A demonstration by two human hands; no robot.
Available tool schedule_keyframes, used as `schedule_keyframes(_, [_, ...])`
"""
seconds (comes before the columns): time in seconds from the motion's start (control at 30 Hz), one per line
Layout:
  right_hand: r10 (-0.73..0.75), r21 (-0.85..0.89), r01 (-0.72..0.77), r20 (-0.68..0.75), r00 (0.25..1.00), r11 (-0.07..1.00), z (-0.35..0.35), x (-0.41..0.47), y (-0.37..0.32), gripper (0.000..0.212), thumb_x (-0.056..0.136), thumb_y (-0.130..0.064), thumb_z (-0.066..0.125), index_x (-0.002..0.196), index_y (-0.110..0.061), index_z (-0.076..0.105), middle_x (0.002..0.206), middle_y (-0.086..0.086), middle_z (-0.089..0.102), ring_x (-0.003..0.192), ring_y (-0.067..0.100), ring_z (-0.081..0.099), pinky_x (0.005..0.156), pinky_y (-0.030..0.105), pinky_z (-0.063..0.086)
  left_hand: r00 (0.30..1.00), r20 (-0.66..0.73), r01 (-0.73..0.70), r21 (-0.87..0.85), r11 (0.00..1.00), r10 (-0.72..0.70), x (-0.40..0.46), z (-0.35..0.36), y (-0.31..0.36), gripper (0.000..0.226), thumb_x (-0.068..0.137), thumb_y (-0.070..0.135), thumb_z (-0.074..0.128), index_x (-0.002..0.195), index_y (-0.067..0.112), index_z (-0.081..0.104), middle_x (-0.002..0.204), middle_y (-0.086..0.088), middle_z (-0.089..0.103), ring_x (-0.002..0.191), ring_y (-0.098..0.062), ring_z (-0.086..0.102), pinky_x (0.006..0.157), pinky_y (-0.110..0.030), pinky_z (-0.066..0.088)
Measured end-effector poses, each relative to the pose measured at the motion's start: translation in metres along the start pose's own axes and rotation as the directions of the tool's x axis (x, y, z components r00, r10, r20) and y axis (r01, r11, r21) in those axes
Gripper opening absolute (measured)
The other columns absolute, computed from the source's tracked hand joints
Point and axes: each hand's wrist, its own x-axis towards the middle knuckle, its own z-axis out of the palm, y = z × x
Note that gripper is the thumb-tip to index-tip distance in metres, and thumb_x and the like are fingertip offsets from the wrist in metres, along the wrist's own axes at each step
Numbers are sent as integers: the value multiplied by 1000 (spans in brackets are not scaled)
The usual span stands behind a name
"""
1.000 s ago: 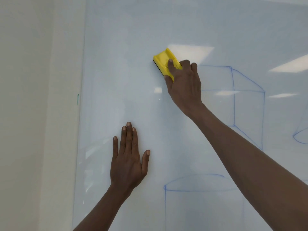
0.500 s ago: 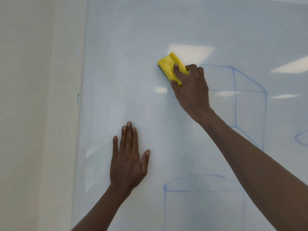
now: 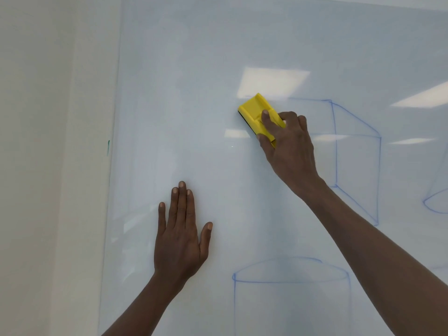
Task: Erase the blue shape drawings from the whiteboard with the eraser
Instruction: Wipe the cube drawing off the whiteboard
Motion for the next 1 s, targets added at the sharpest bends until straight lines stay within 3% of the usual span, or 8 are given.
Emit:
schedule_keyframes(0.13, [5, 10, -5, -13, 1000, 1000, 0, 13, -1, 47, 100, -30, 52, 145, -19, 46, 127, 14, 50, 110, 33, 42, 79, 44, 47, 1000, 6, 4, 0, 1000, -4, -1, 0, 0, 77, 106, 45, 33, 165, -2, 17, 175, -17, 12, 164, -27, 8, 133, -48, 7])
schedule_keyframes(0.33, [-129, 9, 129, 16, 991, 992, 0, -19, 7, 46, 100, -28, 55, 144, -16, 49, 131, 17, 52, 106, 36, 45, 83, 44, 47, 1000, 13, 7, 3, 1000, -7, -1, -1, 0, 77, 106, 45, 33, 164, -3, 18, 175, -17, 13, 164, -27, 9, 131, -51, 11])
schedule_keyframes(0.6, [-47, 32, 48, -38, 998, 998, -5, -13, 32, 44, 99, -27, 57, 142, -18, 51, 131, 14, 52, 107, 35, 44, 78, 43, 48, 1000, 6, 5, 20, 1000, -5, -2, -1, 1, 77, 106, 45, 32, 165, -2, 16, 176, -17, 11, 164, -28, 8, 133, -46, 4])
schedule_keyframes(0.87, [-172, 12, 173, -24, 985, 985, -3, -56, 43, 44, 98, -24, 61, 140, -14, 54, 131, 18, 55, 98, 38, 48, 83, 45, 49, 1000, 10, 7, 18, 1000, -7, -1, -1, -1, 78, 106, 45, 32, 165, -3, 16, 176, -17, 11, 164, -29, 9, 133, -45, 3])
schedule_keyframes(1.0, [-93, 16, 95, -72, 993, 995, -11, -53, 61, 44, 97, -25, 61, 139, -16, 55, 129, 16, 55, 99, 36, 48, 81, 43, 50, 1000, 4, 8, 16, 1000, -8, -3, -2, 1, 77, 106, 45, 32, 165, -3, 16, 176, -17, 10, 164, -28, 8, 133, -47, 5])
